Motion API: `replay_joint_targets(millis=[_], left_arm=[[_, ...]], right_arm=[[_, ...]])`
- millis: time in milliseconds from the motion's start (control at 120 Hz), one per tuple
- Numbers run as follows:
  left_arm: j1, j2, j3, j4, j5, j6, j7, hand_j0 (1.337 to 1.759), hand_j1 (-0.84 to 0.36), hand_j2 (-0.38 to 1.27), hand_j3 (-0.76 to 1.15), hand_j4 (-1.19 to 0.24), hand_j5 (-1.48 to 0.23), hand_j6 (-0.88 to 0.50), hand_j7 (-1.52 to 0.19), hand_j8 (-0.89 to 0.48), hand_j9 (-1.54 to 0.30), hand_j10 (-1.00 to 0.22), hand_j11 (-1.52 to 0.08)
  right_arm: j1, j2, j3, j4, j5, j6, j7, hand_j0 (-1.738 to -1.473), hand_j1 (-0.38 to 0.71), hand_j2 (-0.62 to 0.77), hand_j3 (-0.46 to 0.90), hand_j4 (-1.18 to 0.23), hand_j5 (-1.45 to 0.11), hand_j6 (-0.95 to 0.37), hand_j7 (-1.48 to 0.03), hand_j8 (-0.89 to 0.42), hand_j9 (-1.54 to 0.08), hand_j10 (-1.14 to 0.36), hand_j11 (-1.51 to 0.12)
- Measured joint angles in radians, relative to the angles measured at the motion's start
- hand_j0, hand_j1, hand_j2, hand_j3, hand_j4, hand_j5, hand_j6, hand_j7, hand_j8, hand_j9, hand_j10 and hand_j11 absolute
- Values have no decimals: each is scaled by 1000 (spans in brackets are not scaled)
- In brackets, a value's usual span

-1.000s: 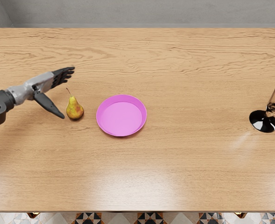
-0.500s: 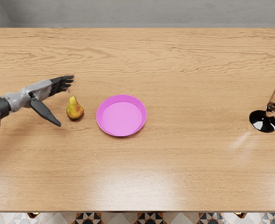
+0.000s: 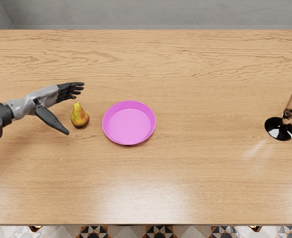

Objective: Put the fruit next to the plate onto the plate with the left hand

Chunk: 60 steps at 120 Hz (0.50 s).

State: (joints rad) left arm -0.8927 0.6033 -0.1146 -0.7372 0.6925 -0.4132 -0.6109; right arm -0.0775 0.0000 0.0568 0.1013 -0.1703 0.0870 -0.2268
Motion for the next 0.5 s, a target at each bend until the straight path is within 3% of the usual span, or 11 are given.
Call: replay_joint_targets(millis=[500], left_arm=[[32, -5, 1, 4, 6, 11, 0, 1658, 117, 44, 0, -200, -255, -201, -255, -201, -255, -199, -255]], right_arm=[[-1, 0, 0, 0, 0, -4, 0, -1658, -349, 0, 0, 0, 0, -1, 0, 0, 0, 0, 0]])
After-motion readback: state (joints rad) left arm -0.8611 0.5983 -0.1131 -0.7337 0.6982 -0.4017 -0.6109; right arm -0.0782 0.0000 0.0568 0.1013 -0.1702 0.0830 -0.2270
